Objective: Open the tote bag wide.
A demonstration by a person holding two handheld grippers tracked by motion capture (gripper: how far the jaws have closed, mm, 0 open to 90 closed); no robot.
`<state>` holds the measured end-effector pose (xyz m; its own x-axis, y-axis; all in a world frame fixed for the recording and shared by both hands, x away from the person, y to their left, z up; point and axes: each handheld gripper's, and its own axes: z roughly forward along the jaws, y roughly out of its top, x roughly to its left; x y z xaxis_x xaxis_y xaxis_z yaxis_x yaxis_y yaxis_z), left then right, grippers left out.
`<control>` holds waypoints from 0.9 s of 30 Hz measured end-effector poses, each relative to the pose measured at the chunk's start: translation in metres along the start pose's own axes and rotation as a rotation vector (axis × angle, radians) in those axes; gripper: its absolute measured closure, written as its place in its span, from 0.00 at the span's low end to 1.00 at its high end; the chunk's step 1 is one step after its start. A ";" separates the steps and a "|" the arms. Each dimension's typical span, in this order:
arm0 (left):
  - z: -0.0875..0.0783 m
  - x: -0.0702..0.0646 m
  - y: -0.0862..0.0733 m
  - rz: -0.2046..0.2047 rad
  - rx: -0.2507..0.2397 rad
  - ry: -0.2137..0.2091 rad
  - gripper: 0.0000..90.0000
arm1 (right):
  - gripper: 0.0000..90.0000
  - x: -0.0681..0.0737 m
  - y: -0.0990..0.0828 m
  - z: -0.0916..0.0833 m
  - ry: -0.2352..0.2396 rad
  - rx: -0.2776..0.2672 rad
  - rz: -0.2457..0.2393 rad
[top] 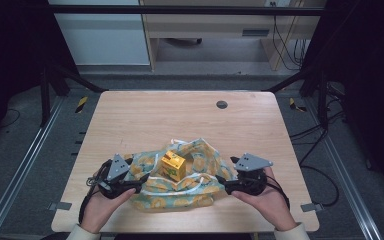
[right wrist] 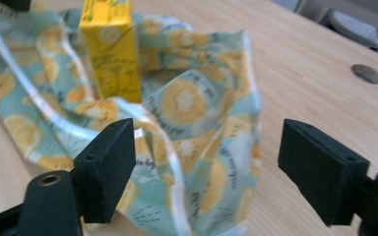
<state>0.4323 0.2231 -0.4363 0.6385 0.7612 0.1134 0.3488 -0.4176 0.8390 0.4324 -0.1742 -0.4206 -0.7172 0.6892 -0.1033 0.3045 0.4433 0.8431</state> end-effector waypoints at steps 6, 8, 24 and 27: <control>-0.004 0.009 0.000 -0.036 -0.014 0.017 0.17 | 0.17 -0.020 0.000 -0.013 -0.060 -0.058 0.087; -0.006 0.013 -0.001 -0.051 -0.017 0.027 0.16 | 0.15 -0.026 -0.001 -0.016 -0.085 -0.065 0.115; -0.034 0.058 -0.013 -0.167 -0.069 0.139 0.11 | 0.07 -0.062 -0.020 -0.032 -0.213 -0.059 0.229; -0.035 0.071 -0.017 -0.196 -0.067 0.142 0.10 | 0.08 -0.070 -0.025 -0.033 -0.233 -0.050 0.260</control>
<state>0.4474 0.3016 -0.4238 0.4588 0.8884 0.0141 0.4076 -0.2246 0.8851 0.4549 -0.2525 -0.4173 -0.4559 0.8900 0.0057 0.4229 0.2110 0.8813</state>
